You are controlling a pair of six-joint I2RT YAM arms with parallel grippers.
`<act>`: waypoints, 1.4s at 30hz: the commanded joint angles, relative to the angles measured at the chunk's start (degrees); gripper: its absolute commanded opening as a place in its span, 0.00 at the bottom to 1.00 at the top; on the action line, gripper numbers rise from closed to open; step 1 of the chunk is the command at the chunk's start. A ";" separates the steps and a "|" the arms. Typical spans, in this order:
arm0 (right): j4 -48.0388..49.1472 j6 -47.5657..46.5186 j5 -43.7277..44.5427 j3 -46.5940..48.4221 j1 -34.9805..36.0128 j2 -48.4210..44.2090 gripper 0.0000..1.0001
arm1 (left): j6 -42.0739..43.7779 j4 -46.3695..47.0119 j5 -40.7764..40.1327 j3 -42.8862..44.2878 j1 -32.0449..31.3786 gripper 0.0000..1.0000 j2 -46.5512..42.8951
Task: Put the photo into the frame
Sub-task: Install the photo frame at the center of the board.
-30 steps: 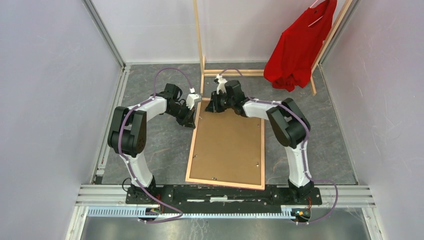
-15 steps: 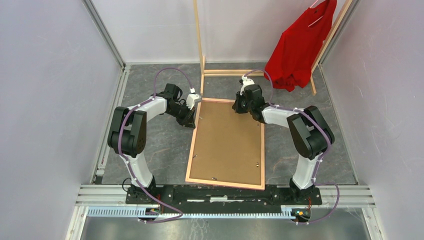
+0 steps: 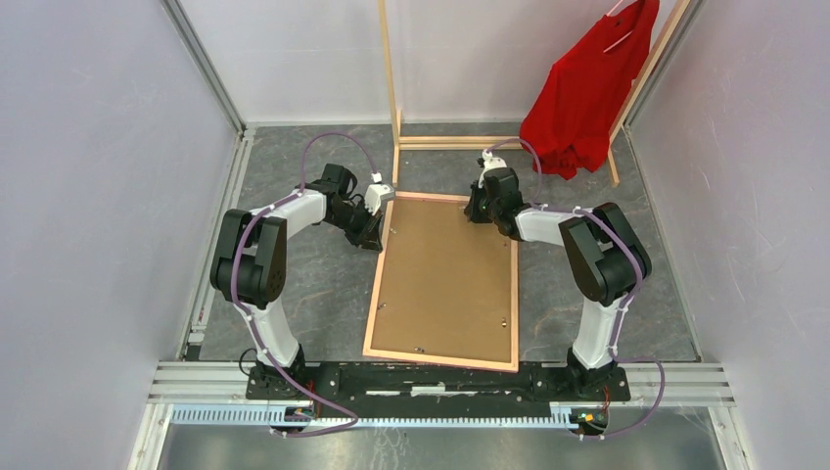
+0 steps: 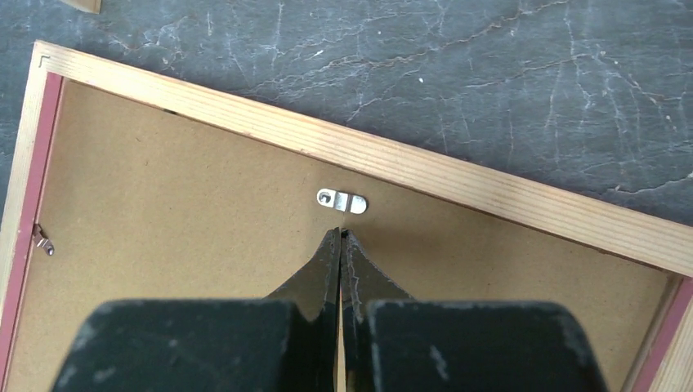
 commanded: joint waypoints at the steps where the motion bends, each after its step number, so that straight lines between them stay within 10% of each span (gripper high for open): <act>1: 2.34 -0.61 1.01 0.88 -0.46 1.33 0.00 | 1.36 0.40 -1.58 -0.80 -1.03 0.20 -0.75; 42: 5.70 0.68 1.01 1.43 -1.52 2.19 0.00 | 1.76 0.41 -2.43 -0.80 -1.82 0.20 -0.32</act>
